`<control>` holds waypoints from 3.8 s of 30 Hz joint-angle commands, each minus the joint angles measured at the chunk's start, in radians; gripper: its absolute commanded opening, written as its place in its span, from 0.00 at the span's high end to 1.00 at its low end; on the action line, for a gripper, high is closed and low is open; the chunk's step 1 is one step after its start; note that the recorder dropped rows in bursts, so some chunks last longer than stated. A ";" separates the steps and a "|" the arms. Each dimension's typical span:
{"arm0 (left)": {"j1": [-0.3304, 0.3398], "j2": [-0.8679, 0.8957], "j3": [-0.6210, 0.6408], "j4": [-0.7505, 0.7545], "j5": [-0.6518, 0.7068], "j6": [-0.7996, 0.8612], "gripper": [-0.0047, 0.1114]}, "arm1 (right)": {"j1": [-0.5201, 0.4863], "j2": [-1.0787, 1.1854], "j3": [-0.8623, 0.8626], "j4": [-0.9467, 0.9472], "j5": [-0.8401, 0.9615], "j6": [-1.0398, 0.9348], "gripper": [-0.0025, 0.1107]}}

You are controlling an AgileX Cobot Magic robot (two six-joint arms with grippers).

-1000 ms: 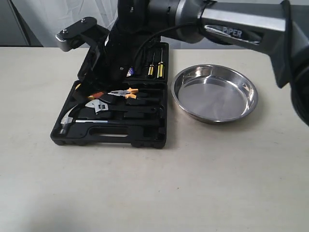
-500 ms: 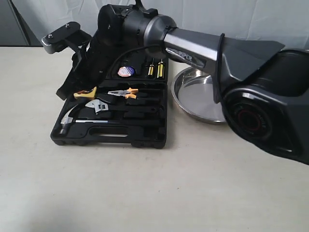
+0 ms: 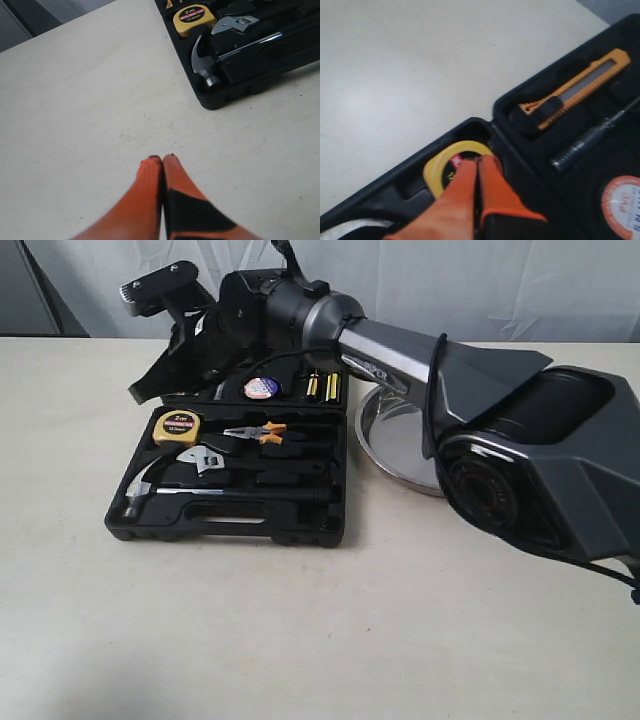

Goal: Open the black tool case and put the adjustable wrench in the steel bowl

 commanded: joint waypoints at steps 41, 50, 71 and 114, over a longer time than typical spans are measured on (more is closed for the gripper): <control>-0.004 -0.006 0.005 -0.018 -0.018 0.000 0.96 | -0.071 -0.056 -0.008 -0.391 0.499 0.365 0.99; -0.004 -0.006 0.005 -0.018 -0.018 0.000 0.96 | -0.070 -0.085 -0.008 -0.307 0.605 0.282 0.99; -0.022 -0.016 0.005 -0.020 -0.018 0.000 0.96 | 0.028 -0.089 -0.008 0.043 0.549 0.124 0.99; -0.044 -0.016 0.005 -0.025 -0.019 0.000 0.96 | 0.026 -0.089 -0.008 -0.188 0.578 0.008 0.58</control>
